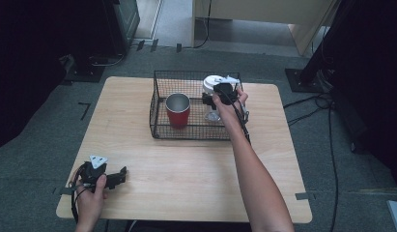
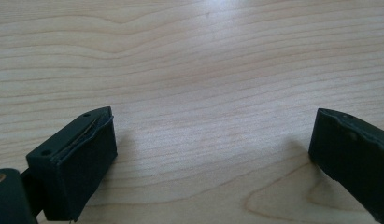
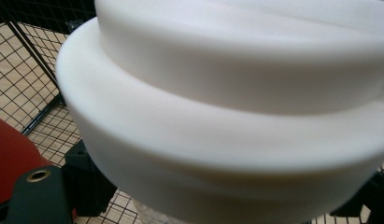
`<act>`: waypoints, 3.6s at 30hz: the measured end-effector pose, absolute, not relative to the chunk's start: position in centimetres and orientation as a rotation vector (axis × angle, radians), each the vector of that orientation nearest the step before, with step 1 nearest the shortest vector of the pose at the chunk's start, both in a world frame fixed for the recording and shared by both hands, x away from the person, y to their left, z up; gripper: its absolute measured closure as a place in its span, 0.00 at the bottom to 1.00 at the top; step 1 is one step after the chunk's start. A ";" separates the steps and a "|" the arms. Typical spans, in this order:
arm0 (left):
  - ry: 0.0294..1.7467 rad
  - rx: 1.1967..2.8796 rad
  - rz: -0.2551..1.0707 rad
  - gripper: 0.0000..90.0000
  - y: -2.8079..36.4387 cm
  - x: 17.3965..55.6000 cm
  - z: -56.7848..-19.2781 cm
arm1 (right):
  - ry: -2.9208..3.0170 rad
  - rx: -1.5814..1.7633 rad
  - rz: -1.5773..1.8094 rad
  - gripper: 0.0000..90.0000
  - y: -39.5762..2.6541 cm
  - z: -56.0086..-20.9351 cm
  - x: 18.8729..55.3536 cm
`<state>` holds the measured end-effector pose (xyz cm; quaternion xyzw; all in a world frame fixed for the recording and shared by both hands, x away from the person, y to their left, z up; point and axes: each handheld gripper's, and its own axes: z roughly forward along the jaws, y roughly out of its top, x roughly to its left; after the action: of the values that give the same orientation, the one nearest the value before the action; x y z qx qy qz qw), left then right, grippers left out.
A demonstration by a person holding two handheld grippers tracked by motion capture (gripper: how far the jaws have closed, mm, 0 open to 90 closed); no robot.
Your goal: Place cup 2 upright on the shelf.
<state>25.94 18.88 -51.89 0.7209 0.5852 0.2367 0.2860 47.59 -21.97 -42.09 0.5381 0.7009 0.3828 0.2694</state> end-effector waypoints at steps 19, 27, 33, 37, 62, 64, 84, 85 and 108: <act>1.566 1.928 0.634 0.02 18.8 25.9 -51.9 | 1.936 1.564 0.924 0.09 -21.7 -41.6 46.7; 1.566 1.929 0.635 0.02 18.8 25.9 -51.9 | 1.923 1.643 0.856 0.09 -21.1 -41.2 46.0; 1.566 1.929 0.635 0.02 18.8 25.9 -51.9 | 1.929 1.612 0.793 0.09 -20.6 -41.4 45.1; 1.566 1.929 0.635 0.02 18.8 25.9 -51.9 | 1.931 1.593 0.807 0.09 -20.7 -41.4 44.4; 1.566 1.929 0.635 0.02 18.8 25.9 -51.9 | 1.955 1.424 0.881 0.09 -19.9 -38.6 38.7; 1.566 1.929 0.635 0.02 18.8 25.9 -51.9 | 1.941 1.424 0.886 0.09 -20.1 -38.5 38.4; 1.566 1.929 0.635 0.02 18.8 25.9 -51.9 | 1.850 1.410 1.048 0.09 -25.5 -39.3 34.0; 1.566 1.928 0.636 0.02 18.8 25.9 -51.9 | 1.843 1.407 1.055 0.09 -25.8 -39.4 33.7; 1.565 1.931 0.637 0.02 18.8 25.9 -51.9 | 1.734 1.468 1.091 0.09 -32.4 -43.1 28.7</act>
<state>25.95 18.84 -51.90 0.7216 0.5848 0.2379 0.2841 28.74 -32.36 -43.12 0.5545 0.6551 0.4121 0.3058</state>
